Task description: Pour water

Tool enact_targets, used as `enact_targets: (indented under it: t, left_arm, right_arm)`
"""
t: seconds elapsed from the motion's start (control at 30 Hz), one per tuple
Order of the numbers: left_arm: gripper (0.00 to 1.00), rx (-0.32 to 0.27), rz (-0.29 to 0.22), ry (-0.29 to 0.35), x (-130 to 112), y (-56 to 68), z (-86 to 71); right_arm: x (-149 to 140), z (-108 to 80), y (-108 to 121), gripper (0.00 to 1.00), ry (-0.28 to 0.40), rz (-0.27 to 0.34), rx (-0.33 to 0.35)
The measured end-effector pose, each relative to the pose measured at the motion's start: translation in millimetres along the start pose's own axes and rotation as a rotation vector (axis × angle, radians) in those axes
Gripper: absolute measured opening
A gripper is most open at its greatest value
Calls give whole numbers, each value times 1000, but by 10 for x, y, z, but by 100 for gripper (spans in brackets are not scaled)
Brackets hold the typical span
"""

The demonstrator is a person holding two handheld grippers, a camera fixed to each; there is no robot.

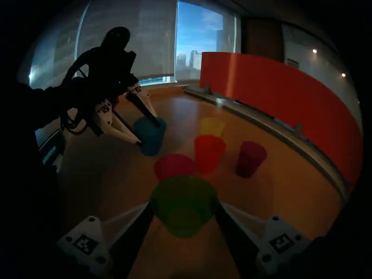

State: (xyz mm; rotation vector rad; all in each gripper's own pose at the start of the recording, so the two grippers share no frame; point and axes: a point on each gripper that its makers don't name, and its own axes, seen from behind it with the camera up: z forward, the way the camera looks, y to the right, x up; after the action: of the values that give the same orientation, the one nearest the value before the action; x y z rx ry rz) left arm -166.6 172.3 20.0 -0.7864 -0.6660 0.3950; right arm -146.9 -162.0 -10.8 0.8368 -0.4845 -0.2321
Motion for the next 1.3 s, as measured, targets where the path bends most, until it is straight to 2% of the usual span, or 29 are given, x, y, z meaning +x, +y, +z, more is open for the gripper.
enact_targets:
  t: [0.4, 0.6, 1.3]
  left_arm:
    - [87, -34, -4, -24, -159, 63, 164]
    - [87, -35, -14, -33, -220, 54, 236]
    - [87, -29, -15, -70, -385, 57, 255]
  right_arm:
    - [-111, 116, 46, 92, -21, 8, 2]
    - [-153, 154, 57, 91, -26, 15, 1]
    - [-360, 223, 58, 92, -39, 41, -11]
